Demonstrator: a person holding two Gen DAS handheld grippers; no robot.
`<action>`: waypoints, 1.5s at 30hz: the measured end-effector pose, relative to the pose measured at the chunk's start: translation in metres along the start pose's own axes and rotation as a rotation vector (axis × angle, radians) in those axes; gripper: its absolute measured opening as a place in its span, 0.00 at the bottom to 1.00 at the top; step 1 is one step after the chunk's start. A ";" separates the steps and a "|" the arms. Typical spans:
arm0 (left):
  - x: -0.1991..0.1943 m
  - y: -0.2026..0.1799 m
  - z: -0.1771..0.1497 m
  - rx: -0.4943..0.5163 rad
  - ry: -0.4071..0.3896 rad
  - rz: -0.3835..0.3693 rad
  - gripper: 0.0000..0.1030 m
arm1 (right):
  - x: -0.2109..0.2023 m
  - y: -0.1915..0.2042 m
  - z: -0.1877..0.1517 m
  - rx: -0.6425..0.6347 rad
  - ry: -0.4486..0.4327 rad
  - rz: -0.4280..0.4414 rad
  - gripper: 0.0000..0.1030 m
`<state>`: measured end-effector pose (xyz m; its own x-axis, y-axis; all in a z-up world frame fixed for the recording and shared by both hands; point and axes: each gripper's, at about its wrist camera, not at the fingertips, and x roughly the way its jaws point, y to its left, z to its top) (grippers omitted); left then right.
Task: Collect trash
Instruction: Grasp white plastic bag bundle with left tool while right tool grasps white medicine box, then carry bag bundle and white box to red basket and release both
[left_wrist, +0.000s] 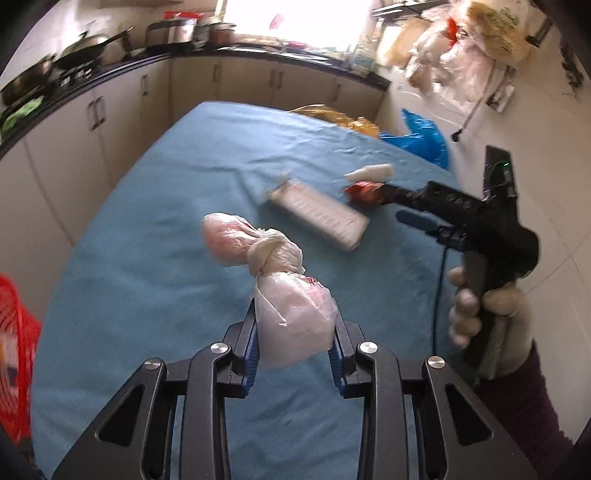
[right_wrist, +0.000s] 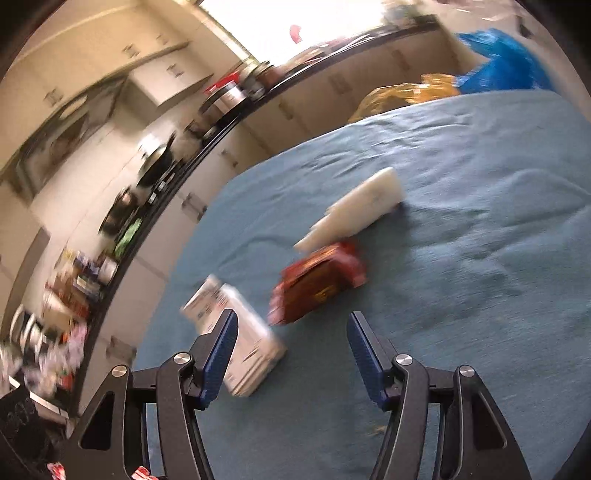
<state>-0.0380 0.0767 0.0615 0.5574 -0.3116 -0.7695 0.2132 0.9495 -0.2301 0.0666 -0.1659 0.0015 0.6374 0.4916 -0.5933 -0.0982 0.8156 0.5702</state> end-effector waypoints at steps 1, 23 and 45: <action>-0.001 0.006 -0.004 -0.015 0.003 0.003 0.30 | 0.003 0.007 -0.003 -0.029 0.015 0.003 0.64; 0.007 0.054 -0.023 -0.147 0.012 -0.038 0.33 | 0.085 0.093 -0.014 -0.380 0.176 -0.301 0.75; -0.086 0.070 -0.072 -0.170 -0.129 0.102 0.31 | -0.012 0.150 -0.089 -0.400 0.100 -0.195 0.58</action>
<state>-0.1288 0.1722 0.0688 0.6695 -0.2054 -0.7138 0.0183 0.9653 -0.2606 -0.0242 -0.0226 0.0435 0.5981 0.3281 -0.7312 -0.2838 0.9399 0.1896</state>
